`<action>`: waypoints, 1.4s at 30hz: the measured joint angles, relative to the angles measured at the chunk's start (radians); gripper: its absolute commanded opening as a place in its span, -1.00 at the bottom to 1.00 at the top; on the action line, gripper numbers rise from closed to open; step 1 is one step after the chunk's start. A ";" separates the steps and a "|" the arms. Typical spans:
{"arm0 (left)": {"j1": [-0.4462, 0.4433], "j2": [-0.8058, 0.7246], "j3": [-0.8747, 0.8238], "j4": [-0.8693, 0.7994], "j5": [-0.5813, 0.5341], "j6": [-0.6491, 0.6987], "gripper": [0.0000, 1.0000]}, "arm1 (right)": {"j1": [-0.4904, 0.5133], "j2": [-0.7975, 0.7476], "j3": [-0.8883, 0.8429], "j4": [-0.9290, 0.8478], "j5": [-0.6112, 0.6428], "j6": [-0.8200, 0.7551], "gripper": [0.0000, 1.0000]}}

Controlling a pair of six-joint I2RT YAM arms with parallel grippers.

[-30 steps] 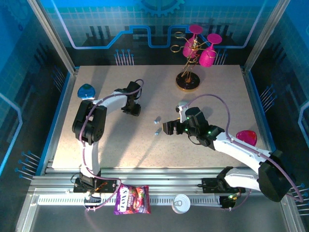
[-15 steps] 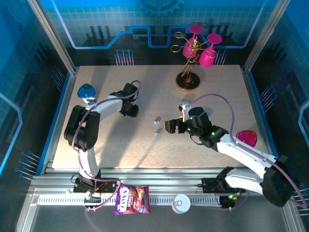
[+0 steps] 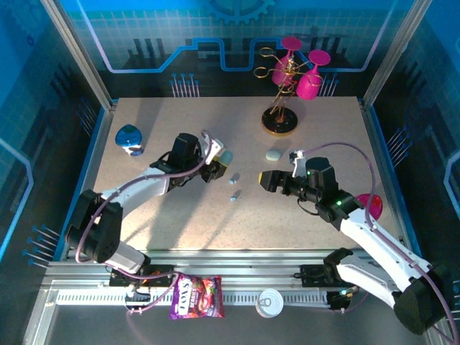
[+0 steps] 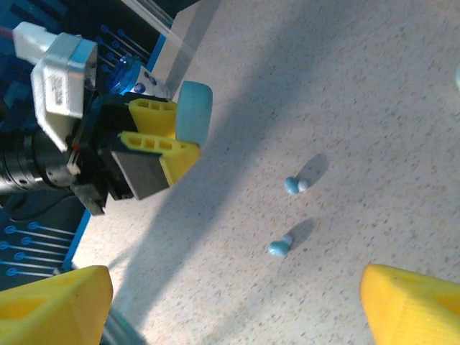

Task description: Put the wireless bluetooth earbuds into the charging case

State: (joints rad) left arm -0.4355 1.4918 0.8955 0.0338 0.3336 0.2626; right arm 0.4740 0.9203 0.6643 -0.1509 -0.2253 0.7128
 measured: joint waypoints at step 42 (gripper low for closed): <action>-0.276 -0.077 -0.023 0.031 0.103 0.287 -0.04 | -0.011 0.088 0.051 -0.043 -0.251 0.175 -0.58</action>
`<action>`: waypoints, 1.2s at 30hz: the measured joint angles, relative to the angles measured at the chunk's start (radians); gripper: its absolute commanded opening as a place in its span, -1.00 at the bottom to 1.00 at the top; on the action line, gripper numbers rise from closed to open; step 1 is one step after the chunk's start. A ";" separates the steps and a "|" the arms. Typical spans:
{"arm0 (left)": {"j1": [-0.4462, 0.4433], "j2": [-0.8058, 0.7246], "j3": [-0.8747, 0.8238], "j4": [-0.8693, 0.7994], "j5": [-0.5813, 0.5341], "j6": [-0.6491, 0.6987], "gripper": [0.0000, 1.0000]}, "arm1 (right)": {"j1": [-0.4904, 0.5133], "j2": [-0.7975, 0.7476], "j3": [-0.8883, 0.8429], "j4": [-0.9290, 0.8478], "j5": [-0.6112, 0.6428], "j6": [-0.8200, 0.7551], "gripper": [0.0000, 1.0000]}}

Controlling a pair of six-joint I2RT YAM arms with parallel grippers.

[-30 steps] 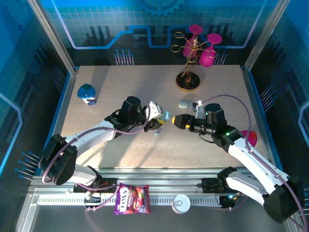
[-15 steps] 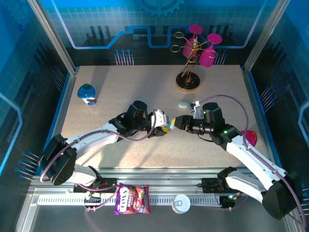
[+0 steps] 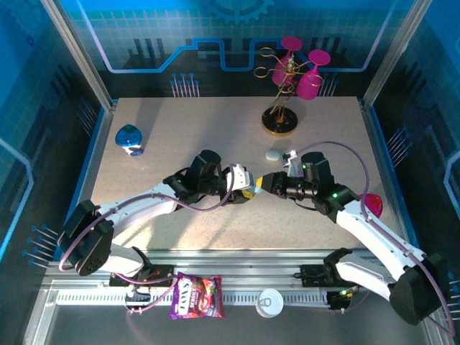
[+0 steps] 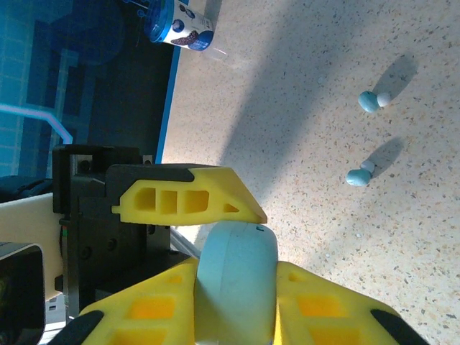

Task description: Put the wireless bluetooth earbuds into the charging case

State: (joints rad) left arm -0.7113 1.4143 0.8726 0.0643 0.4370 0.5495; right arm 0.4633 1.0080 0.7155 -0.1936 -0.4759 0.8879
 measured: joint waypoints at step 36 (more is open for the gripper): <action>0.027 0.099 -0.180 1.151 0.174 -0.646 0.68 | -0.177 -0.180 -0.233 0.874 -0.237 0.742 -0.61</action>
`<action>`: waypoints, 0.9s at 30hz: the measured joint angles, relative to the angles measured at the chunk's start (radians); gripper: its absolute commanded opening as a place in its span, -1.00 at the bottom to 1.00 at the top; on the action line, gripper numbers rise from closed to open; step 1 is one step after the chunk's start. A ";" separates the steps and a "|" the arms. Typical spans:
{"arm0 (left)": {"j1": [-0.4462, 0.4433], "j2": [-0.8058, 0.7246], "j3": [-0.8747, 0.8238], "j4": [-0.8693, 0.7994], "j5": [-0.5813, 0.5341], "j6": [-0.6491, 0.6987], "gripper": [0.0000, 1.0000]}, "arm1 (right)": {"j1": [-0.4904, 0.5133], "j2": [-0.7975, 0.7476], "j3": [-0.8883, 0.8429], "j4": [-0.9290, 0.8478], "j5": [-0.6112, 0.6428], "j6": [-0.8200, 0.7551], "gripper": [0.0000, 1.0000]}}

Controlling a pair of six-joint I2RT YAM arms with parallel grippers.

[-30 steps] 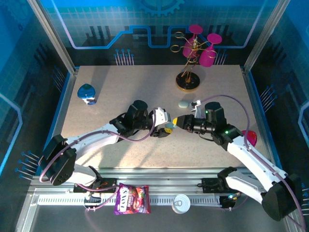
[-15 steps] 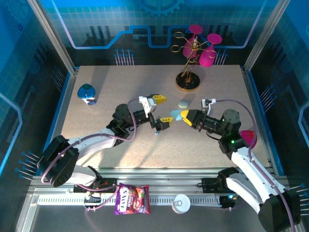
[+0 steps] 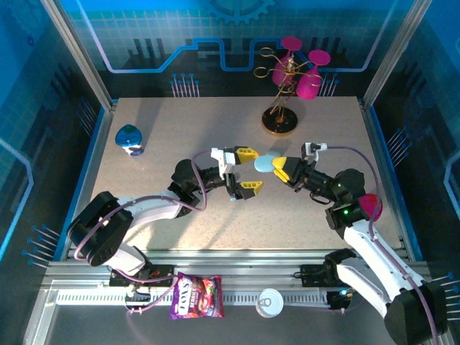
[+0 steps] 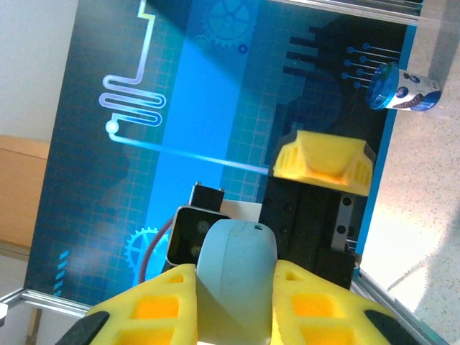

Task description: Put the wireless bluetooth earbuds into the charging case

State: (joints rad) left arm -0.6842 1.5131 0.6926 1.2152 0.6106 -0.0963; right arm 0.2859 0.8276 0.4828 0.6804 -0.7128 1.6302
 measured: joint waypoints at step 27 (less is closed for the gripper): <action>-0.024 0.042 0.006 0.100 -0.042 0.028 0.16 | 0.030 0.017 -0.013 0.022 0.024 0.030 -0.62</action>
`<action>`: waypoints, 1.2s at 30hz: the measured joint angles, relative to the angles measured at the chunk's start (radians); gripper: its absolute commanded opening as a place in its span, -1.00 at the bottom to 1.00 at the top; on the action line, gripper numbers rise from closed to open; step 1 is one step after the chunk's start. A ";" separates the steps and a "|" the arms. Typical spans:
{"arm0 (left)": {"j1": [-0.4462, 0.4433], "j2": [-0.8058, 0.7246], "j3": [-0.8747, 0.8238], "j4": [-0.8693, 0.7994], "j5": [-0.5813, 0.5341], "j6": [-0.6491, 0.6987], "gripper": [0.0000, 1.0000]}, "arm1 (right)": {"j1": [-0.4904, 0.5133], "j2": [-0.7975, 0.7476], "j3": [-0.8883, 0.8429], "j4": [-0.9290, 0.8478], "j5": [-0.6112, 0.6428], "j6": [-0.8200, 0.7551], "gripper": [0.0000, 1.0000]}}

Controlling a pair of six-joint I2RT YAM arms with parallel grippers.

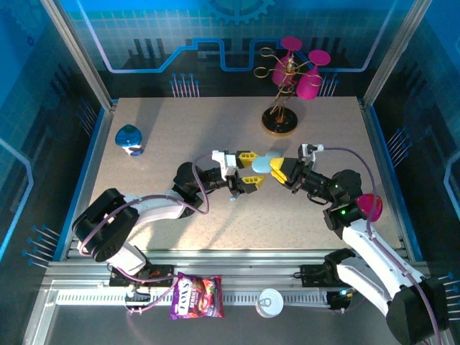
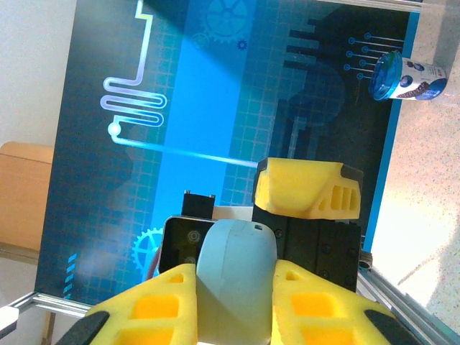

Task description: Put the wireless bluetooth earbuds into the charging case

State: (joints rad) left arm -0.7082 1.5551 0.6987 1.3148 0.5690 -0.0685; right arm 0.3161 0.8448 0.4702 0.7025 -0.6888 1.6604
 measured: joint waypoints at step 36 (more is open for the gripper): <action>-0.004 0.000 0.012 -0.012 -0.004 0.019 0.04 | 0.011 0.029 0.000 -0.001 0.001 0.008 -0.62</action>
State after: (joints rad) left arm -0.7120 1.5551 0.7105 1.3029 0.5648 -0.0490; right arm 0.3271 0.8734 0.4702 0.7017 -0.6876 1.6684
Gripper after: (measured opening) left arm 0.518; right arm 0.206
